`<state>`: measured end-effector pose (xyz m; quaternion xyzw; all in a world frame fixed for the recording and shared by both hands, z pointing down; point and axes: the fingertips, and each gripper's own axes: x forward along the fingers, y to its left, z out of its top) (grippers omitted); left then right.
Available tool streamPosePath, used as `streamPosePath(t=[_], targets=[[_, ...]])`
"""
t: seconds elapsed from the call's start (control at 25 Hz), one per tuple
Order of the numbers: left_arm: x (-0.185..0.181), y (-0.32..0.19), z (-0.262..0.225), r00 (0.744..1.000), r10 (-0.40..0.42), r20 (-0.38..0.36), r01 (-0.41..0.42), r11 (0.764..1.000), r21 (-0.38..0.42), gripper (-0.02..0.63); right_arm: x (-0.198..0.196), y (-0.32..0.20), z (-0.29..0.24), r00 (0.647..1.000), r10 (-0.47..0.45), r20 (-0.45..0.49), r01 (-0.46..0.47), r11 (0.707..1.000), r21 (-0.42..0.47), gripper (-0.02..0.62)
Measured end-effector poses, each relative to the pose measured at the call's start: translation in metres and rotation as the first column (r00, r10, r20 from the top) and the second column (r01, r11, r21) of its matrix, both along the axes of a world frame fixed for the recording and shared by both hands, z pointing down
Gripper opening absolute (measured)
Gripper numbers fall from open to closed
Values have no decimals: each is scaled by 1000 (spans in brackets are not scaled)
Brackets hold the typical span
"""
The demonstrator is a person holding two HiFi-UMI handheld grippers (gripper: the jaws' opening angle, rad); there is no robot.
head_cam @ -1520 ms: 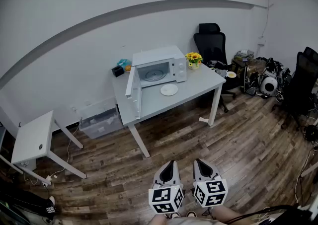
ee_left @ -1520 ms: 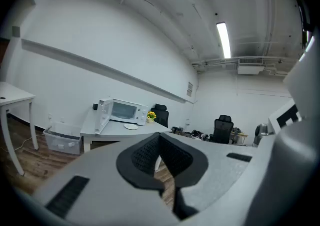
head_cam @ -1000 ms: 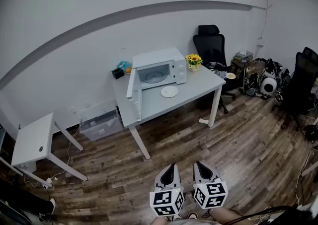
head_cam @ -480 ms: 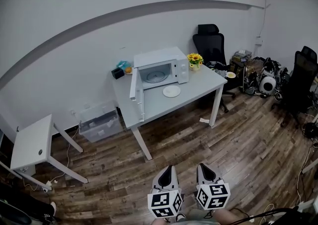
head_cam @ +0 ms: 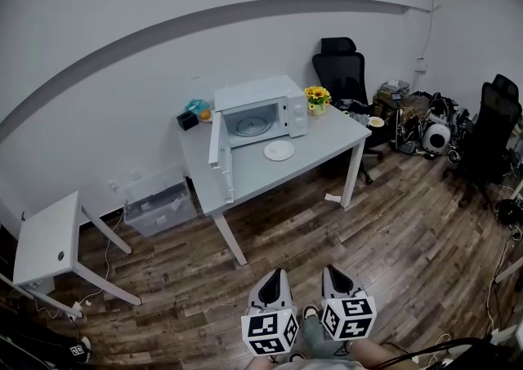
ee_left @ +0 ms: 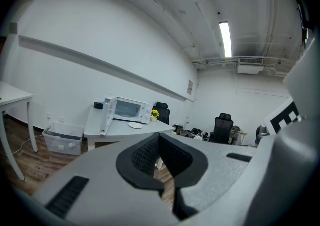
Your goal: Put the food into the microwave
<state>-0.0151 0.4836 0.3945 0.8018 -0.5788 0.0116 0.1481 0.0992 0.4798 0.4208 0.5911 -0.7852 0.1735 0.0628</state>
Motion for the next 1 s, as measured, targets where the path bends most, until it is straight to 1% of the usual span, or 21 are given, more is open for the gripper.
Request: streamPosePath(t=[0.12,0.32,0.48,1.0], targets=[[1,-15,5,1000,1,11,-1,1000,-2,2,0,-16,5,1000,2,0,-2,1000,-3,17],[-1,-49,1,1000,-3,17,3,1000,4,2,-4,-53,-2,1000,-11,7,11,1000,16,17],[-3,-75,2,1000,-8,14,7,1000,3,2,-6,-81,0,1000,-14,7,14,1000,12,17],[-2,-140,8,999,-38,7,38,999,-38,2,-8,-150,2,998,-55,1,55,998,-21,17]])
